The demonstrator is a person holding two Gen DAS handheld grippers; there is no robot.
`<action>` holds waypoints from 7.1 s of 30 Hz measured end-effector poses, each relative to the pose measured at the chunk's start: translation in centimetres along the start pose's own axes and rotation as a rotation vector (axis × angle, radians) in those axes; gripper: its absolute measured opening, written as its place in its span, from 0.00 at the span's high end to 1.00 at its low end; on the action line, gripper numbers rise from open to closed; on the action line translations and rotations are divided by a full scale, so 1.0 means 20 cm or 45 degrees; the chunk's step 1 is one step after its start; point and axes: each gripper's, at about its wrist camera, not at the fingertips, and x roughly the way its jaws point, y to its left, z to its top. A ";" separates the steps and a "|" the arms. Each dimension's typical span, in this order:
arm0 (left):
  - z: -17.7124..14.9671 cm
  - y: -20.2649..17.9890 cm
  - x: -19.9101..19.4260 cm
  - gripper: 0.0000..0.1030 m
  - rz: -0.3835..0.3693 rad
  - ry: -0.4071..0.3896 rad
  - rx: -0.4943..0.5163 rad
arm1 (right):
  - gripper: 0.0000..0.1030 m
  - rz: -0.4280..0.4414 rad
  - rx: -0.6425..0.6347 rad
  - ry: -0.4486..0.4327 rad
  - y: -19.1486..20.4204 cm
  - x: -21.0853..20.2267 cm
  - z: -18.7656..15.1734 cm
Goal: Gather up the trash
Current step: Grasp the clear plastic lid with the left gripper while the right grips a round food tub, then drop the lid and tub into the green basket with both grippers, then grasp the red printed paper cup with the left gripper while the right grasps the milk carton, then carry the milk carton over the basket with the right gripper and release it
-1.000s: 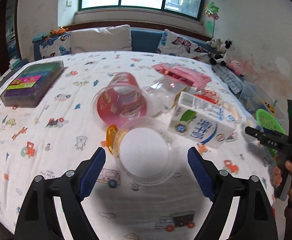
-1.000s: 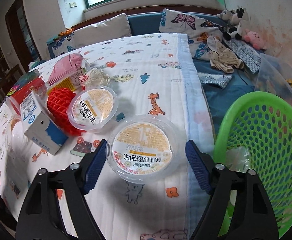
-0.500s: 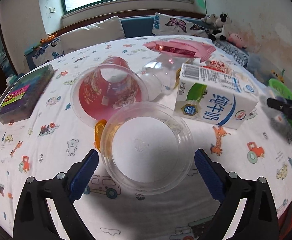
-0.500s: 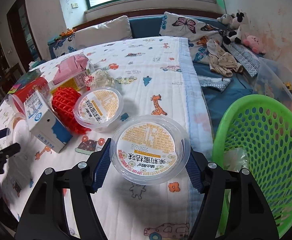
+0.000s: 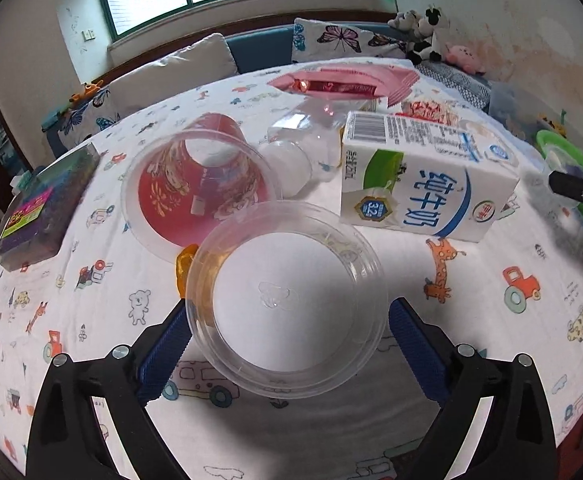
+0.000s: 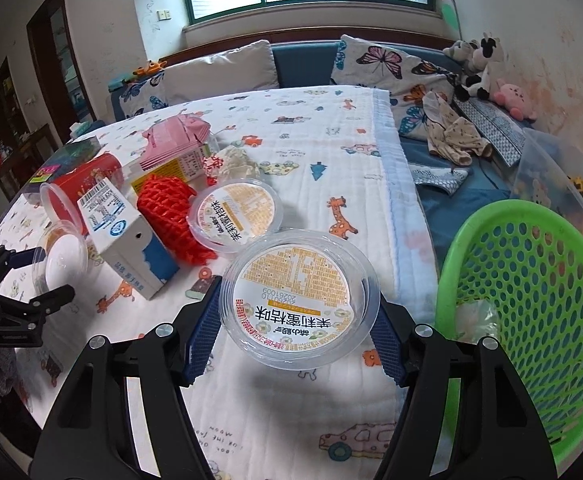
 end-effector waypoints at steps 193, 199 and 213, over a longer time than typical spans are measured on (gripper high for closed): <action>0.53 0.51 0.30 0.34 -0.323 0.177 -0.347 | 0.57 0.312 -0.603 0.146 0.76 0.20 0.34; 0.53 0.51 0.11 0.36 -0.330 0.080 -0.353 | 0.57 0.328 -0.475 0.060 0.65 0.02 0.33; 0.59 0.25 -0.25 0.37 -0.466 -0.065 -0.268 | 0.57 0.143 -0.140 -0.084 0.14 -0.32 0.28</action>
